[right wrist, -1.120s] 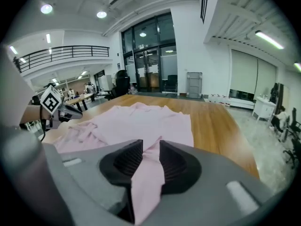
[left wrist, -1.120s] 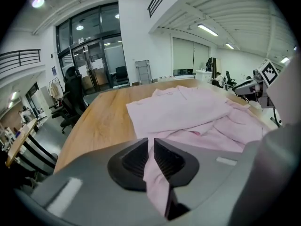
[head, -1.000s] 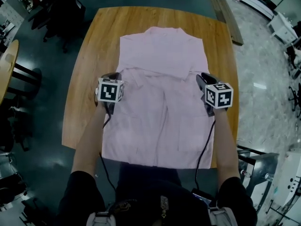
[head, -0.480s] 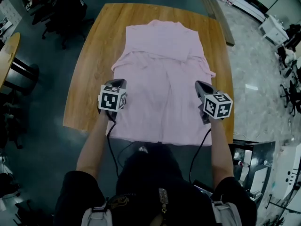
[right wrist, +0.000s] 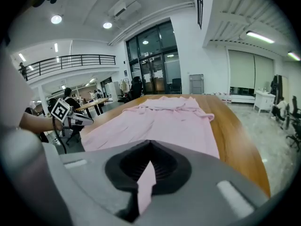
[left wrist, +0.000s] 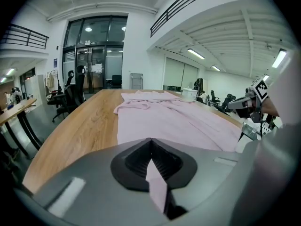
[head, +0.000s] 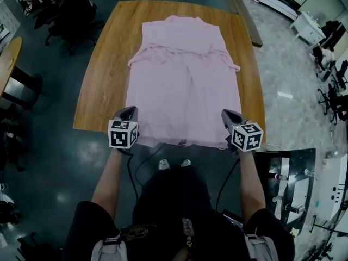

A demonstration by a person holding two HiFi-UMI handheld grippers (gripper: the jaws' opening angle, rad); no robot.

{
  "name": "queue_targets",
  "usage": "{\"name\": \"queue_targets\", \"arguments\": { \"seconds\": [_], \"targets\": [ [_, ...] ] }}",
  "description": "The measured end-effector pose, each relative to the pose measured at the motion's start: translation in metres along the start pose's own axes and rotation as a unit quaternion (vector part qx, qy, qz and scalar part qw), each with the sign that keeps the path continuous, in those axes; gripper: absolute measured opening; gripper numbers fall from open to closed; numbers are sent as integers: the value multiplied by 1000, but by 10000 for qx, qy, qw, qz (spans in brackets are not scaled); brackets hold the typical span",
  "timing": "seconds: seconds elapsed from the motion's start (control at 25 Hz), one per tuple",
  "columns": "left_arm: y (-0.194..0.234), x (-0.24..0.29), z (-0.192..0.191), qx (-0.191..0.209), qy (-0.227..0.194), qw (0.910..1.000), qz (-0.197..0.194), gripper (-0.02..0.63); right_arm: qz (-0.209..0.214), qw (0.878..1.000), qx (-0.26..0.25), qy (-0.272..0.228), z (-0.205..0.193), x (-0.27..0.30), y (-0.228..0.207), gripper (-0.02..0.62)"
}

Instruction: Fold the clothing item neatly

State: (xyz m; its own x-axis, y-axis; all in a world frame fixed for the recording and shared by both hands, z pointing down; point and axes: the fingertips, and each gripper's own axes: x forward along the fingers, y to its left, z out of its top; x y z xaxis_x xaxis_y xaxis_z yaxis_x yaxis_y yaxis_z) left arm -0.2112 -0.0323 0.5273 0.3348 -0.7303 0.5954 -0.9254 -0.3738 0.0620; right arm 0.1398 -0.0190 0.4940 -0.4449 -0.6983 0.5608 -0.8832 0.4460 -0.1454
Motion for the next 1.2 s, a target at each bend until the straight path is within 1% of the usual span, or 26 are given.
{"name": "queue_targets", "arguments": {
  "seconds": [0.24,0.44,0.56,0.68,0.72,0.76,0.84,0.88,0.96,1.0,1.04,1.12,1.2],
  "targets": [
    [-23,-30,-45,-109,-14,9999,60,8,296,9995,-6,68,-46,-22,26,2],
    [-48,-45,-87,-12,147,9998,167,8,457,9989,17,78,-92,-38,40,2],
    [-57,-50,-117,46,308,9989,339,8,465,9988,56,153,-127,-49,39,2],
    [-60,-53,-141,-17,447,9980,456,14,364,9988,112,311,-165,-62,30,5],
    [-61,-54,-150,-33,497,9977,464,28,328,9987,135,376,-178,-66,28,8],
    [-60,-55,-158,-24,557,9973,473,56,282,9985,164,440,-190,-70,25,15],
    [-54,-54,-175,44,687,9961,559,133,138,9981,214,553,-213,-77,17,28],
    [-47,-52,-181,65,724,9954,621,155,47,9979,231,600,-223,-80,11,43],
    [-33,-47,-189,41,684,9954,665,195,-149,9974,255,655,-238,-83,-3,100],
    [-26,-44,-190,29,621,9961,620,227,-238,9972,257,658,-244,-83,-11,133],
    [-21,-40,-190,54,555,9970,534,271,-310,9971,241,650,-247,-81,-20,175],
    [-16,-32,-190,238,465,9982,303,356,-384,9971,144,637,-251,-75,-38,248],
    [-16,-22,-189,477,430,9979,71,409,-394,9970,41,662,-254,-69,-54,294]
  ]
}}
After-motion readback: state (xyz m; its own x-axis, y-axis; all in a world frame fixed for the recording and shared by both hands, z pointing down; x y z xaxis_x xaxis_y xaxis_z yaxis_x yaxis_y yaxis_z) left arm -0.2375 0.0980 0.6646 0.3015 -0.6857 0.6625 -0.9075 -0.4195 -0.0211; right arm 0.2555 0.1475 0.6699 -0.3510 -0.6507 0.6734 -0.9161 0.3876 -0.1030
